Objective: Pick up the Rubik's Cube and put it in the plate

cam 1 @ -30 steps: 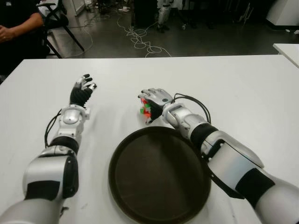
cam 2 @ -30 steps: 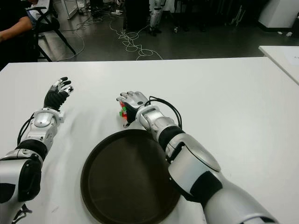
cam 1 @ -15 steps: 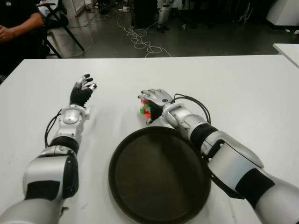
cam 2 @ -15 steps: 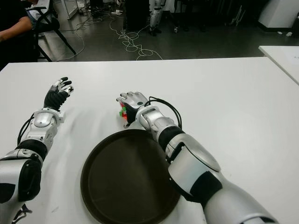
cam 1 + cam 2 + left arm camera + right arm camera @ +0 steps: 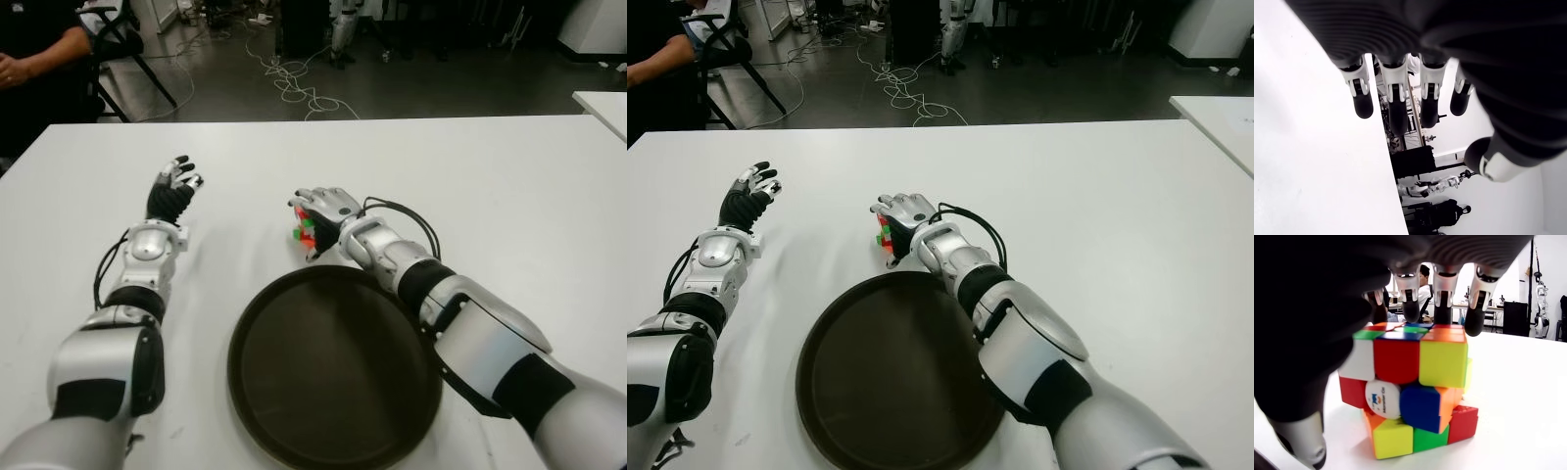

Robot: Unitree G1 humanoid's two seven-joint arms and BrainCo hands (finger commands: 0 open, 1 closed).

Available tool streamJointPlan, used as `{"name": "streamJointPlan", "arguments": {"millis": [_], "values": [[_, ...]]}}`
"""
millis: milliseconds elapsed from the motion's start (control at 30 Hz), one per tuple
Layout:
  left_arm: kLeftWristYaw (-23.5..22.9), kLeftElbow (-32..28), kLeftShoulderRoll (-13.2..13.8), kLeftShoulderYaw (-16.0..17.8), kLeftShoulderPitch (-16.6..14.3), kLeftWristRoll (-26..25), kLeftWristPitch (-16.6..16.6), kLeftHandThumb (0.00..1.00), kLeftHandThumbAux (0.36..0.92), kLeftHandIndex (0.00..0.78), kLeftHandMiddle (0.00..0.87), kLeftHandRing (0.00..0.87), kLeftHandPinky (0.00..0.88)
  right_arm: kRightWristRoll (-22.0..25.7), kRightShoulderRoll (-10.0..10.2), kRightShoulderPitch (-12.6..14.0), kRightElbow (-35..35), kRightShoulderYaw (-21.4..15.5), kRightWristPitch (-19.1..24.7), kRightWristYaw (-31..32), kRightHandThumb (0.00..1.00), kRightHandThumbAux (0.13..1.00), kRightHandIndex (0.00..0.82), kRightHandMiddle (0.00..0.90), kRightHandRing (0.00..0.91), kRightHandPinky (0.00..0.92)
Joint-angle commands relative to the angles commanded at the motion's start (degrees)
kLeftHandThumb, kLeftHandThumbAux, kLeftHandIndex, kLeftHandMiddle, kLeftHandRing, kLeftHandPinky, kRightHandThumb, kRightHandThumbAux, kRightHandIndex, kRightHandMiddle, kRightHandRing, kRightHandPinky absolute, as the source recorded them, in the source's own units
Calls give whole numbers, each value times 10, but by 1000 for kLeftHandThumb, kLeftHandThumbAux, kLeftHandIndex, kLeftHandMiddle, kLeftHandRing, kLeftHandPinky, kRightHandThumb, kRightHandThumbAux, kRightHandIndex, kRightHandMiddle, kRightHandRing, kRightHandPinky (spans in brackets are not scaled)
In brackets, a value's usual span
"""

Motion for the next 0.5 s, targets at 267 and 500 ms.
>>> {"name": "streamJointPlan", "arguments": {"millis": [267, 500], "values": [[-1, -1, -1, 2, 1, -2, -4, 141, 561, 86, 160, 142, 116, 1, -2, -1, -1, 0, -4, 2, 0, 734, 63, 77, 105, 179], [-1, 0, 0, 2, 2, -2, -3, 138, 557, 72, 149, 133, 105, 0, -3, 1, -2, 0, -4, -3, 0, 748, 95, 109, 149, 231]]}}
